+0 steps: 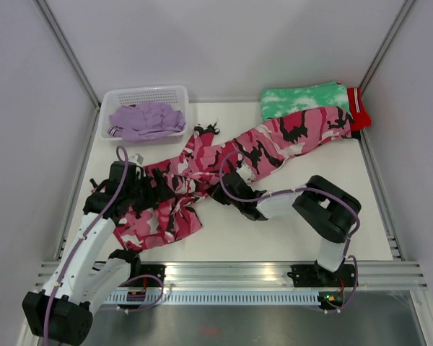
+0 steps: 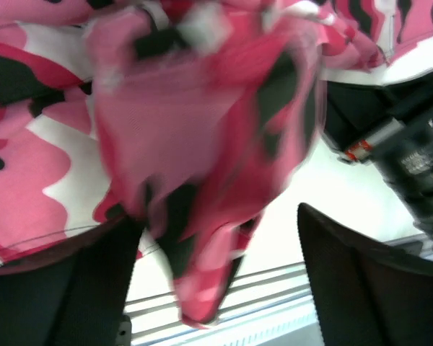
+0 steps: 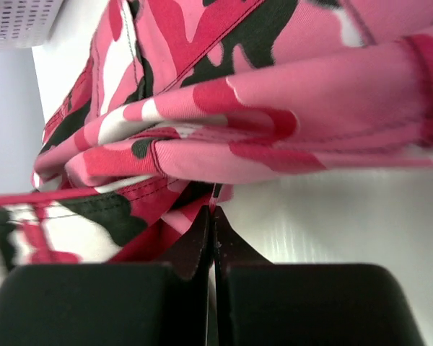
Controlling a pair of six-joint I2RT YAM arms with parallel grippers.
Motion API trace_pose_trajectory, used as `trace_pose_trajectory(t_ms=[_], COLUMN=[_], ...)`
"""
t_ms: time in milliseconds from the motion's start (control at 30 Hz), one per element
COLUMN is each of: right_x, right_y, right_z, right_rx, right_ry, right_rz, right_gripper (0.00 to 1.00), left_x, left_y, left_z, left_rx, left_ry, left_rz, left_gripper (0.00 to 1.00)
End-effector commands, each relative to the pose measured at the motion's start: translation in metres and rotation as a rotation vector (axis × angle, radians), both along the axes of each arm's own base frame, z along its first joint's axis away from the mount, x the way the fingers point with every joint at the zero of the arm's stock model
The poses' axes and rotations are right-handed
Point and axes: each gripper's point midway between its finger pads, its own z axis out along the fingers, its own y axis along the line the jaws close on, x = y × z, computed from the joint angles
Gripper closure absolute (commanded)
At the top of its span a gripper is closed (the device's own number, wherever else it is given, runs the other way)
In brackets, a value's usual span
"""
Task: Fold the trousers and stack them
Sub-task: Flatten the trousers out
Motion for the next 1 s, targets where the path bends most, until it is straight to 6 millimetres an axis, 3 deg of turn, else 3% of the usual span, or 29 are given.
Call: trace_pose_trajectory(t_ms=[0, 100, 200, 333, 433, 500, 700, 800, 967], right_x=[-0.006, -0.015, -0.021, -0.029, -0.036, -0.04, -0.054, -0.059, -0.066], right_y=[-0.022, -0.053, -0.081, -0.112, -0.129, -0.138, -0.183, -0.193, -0.188], right_z=[0.035, 0.043, 0.056, 0.068, 0.082, 0.086, 0.097, 0.102, 0.105], right_rx=[-0.094, -0.232, -0.353, -0.467, -0.509, -0.543, -0.717, -0.775, -0.721], right_ry=[-0.093, -0.12, -0.14, -0.157, -0.167, -0.163, -0.146, -0.126, -0.127], right_rz=[0.019, 0.029, 0.022, 0.014, 0.015, 0.016, 0.011, 0.035, 0.064], right_gripper=[1.0, 1.0, 1.0, 1.0, 1.0, 1.0, 1.0, 1.0, 1.0], left_x=[0.016, 0.034, 0.047, 0.057, 0.046, 0.035, 0.006, 0.007, 0.016], left_y=[0.014, 0.037, 0.065, 0.125, 0.161, 0.169, 0.192, 0.193, 0.186], left_z=[0.02, 0.051, 0.054, 0.021, -0.012, -0.034, -0.066, -0.08, -0.104], left_rx=[0.036, 0.059, 0.061, 0.063, 0.099, 0.115, 0.21, 0.205, 0.178], left_ry=[-0.06, -0.133, -0.117, -0.007, 0.1, 0.166, 0.242, 0.253, 0.309], left_rz=[0.085, 0.207, 0.364, 0.64, 0.816, 0.872, 1.063, 1.075, 1.027], left_gripper=[0.0, 0.0, 0.0, 0.0, 0.0, 0.0, 0.0, 0.0, 0.02])
